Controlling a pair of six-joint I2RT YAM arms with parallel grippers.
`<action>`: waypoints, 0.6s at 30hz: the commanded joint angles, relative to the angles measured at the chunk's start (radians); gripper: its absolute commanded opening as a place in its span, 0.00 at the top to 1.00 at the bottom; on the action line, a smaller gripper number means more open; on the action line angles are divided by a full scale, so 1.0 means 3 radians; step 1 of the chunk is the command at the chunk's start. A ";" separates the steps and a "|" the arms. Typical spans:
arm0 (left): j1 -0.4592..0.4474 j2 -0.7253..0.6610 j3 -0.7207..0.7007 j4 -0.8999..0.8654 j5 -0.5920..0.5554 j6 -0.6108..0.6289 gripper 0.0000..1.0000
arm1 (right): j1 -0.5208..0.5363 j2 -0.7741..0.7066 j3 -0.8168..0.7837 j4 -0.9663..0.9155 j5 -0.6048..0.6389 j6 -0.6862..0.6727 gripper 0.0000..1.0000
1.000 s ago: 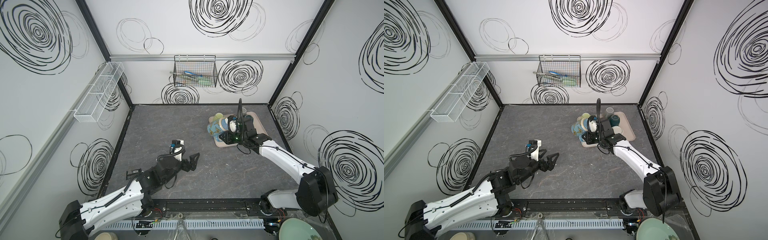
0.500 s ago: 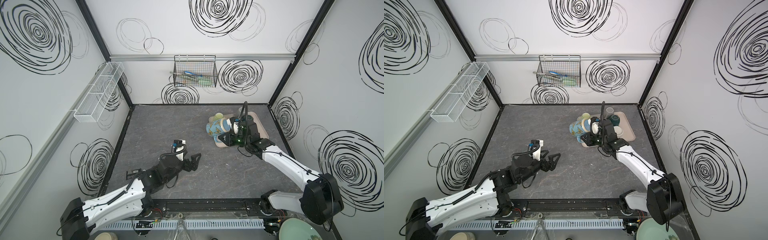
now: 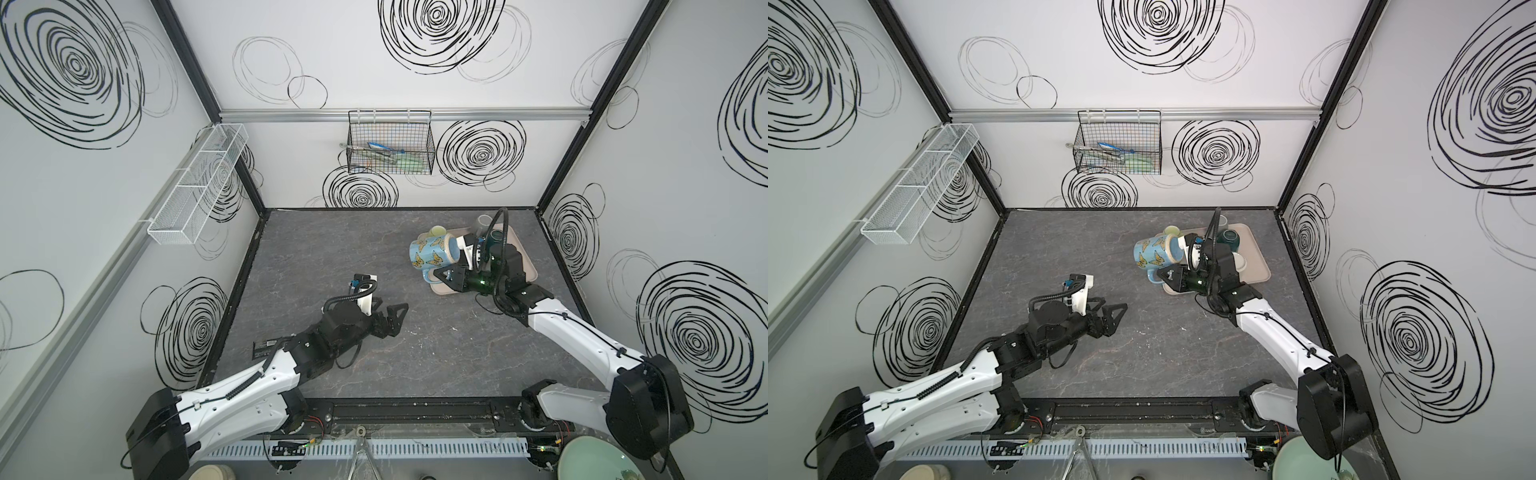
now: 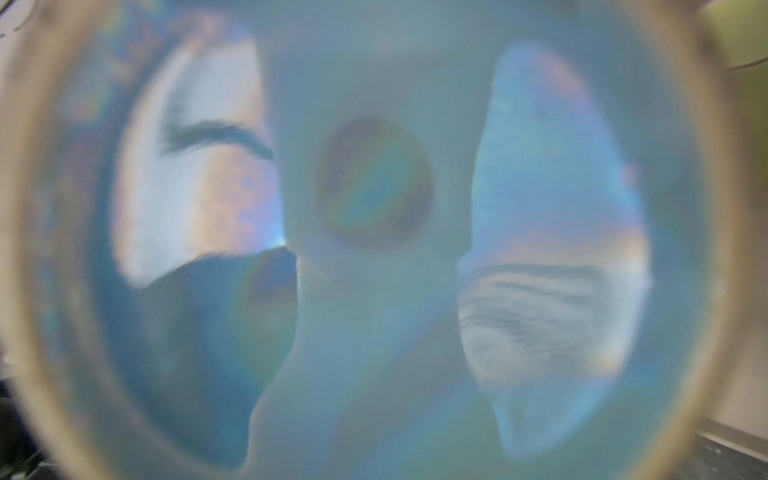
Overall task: Turn the mug right side up
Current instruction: Place the mug at the top-left of the table.
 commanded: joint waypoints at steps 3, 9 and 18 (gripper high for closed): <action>0.0039 0.0102 0.0145 0.0480 0.0084 -0.0125 0.04 | 0.0005 -0.0204 -0.0015 0.0817 -0.0282 0.0287 0.97; 0.0057 0.0269 0.0191 0.0711 0.0135 -0.0176 0.04 | 0.0026 -0.0281 -0.0073 0.0893 -0.0271 0.0443 0.97; 0.0094 0.0430 0.0258 0.0955 0.0250 -0.0314 0.04 | 0.0054 -0.0433 -0.0172 0.1124 -0.0327 0.0719 0.98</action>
